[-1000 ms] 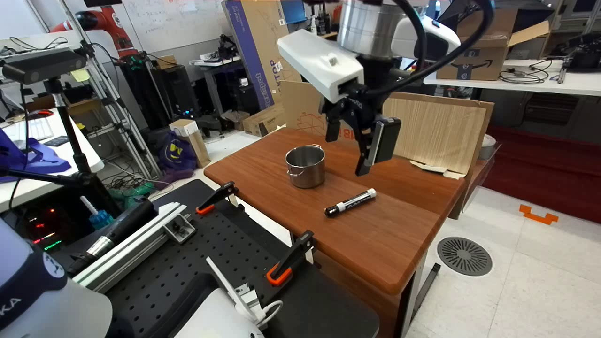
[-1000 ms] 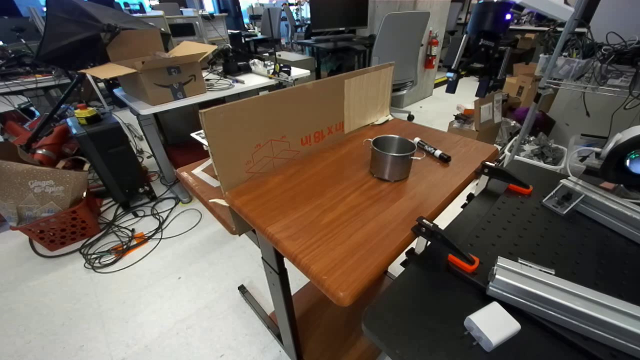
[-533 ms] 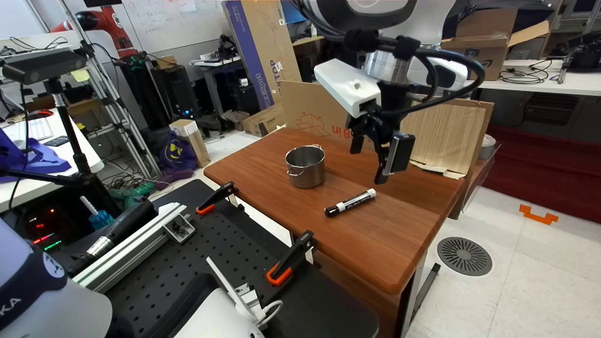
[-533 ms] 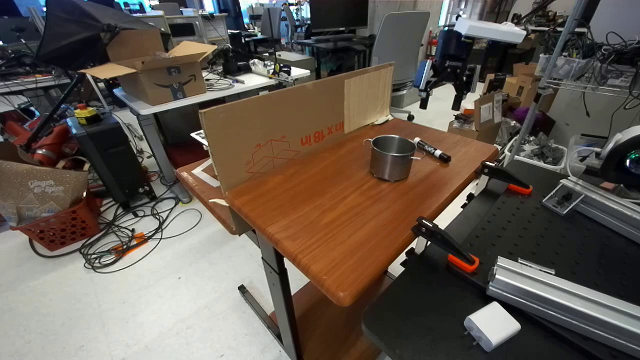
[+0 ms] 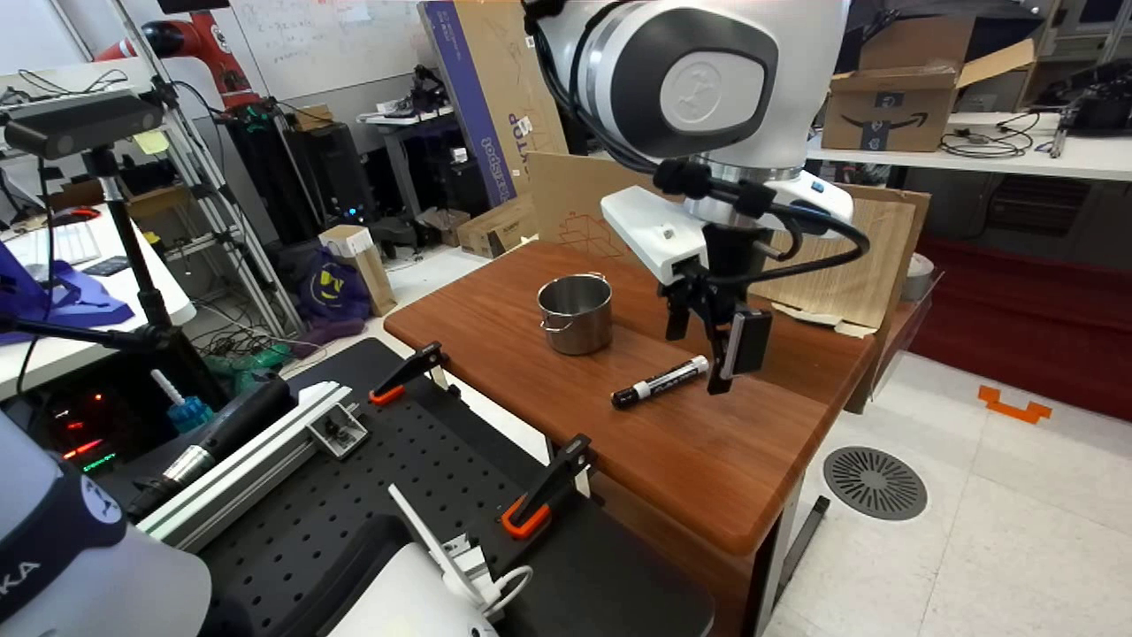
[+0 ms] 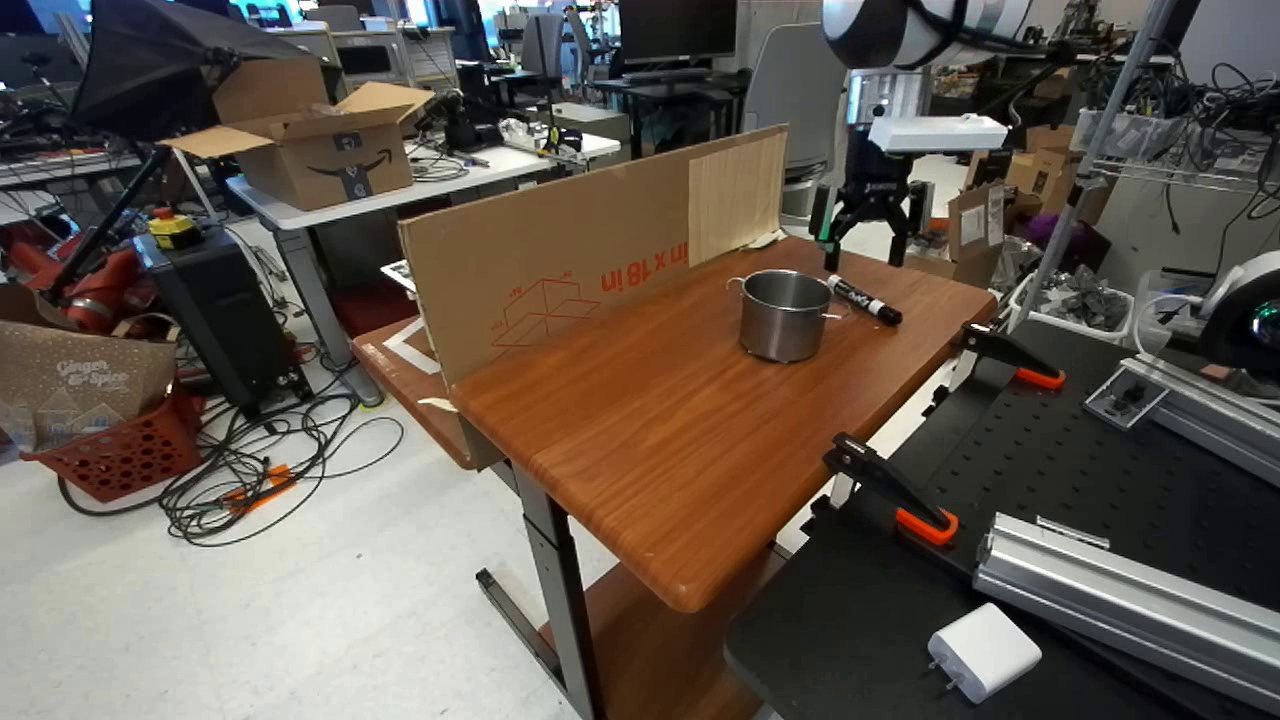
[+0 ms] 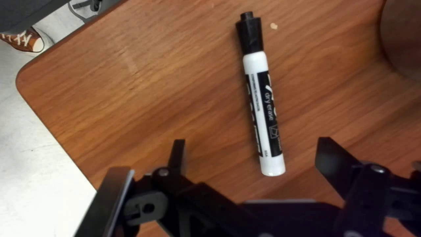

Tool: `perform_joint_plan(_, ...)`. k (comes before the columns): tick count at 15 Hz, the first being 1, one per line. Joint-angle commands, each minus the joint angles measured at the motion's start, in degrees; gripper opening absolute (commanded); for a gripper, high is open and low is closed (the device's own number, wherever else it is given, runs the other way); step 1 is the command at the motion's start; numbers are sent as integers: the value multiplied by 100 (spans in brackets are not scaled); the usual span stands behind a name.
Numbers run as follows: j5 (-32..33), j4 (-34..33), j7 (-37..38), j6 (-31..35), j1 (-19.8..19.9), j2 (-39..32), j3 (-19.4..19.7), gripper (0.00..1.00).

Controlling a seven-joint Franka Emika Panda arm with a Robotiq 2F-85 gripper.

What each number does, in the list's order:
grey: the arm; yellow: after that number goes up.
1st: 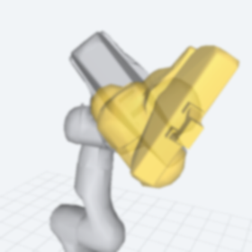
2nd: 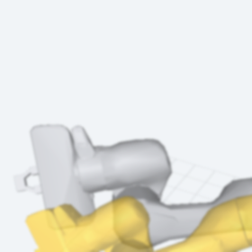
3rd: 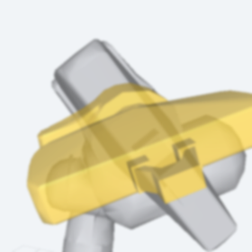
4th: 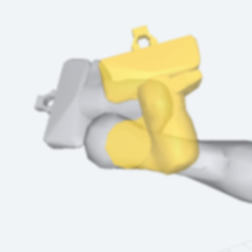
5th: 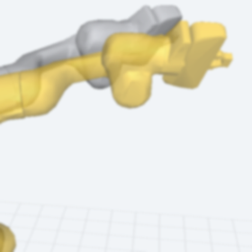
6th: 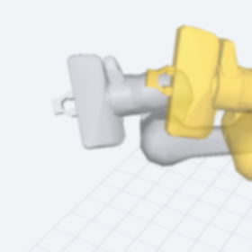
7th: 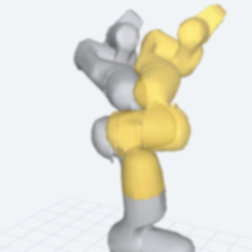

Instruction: Put the marker inside the cup

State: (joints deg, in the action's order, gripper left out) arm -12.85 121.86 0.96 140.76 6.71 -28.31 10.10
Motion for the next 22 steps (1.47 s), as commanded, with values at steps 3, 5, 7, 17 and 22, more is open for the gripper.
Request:
perform_joint_plan(3,544,-259,618,224,-113,-375,-13,100)
perform_joint_plan(5,679,-303,729,241,-177,-424,-10,74)
perform_joint_plan(7,765,-347,805,237,-224,-452,-18,58)
perform_joint_plan(17,813,-132,690,429,-198,-185,-86,5)
perform_joint_plan(22,848,523,662,1088,-229,477,-48,5)
